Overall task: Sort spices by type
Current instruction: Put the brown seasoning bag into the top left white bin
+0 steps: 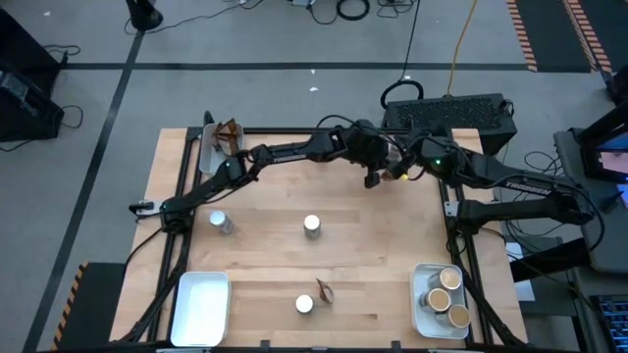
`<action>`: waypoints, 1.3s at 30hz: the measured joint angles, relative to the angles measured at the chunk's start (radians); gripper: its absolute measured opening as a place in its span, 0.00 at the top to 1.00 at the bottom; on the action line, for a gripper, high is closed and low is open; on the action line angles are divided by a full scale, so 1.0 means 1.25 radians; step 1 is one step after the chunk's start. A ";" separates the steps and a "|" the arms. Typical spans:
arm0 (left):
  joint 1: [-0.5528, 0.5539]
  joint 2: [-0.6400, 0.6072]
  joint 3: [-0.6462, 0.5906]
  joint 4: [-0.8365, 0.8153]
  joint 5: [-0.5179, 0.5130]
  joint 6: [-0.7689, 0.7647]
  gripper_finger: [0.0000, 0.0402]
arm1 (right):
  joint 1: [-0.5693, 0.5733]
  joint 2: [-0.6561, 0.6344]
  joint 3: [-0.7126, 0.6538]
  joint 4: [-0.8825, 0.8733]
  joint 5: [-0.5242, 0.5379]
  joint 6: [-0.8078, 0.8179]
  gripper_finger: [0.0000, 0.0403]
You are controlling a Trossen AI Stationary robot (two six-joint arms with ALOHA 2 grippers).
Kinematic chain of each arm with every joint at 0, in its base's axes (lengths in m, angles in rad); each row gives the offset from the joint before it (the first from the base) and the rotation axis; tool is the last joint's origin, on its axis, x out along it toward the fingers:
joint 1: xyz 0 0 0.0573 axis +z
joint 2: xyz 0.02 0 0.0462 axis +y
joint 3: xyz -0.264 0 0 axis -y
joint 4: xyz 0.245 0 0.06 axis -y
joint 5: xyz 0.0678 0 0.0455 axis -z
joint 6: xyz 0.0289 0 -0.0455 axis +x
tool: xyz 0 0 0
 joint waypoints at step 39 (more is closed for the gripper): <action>0.028 -0.601 -0.003 -0.908 -0.427 -0.037 1.00 | 0.109 -0.001 0.000 -0.065 0.012 0.051 1.00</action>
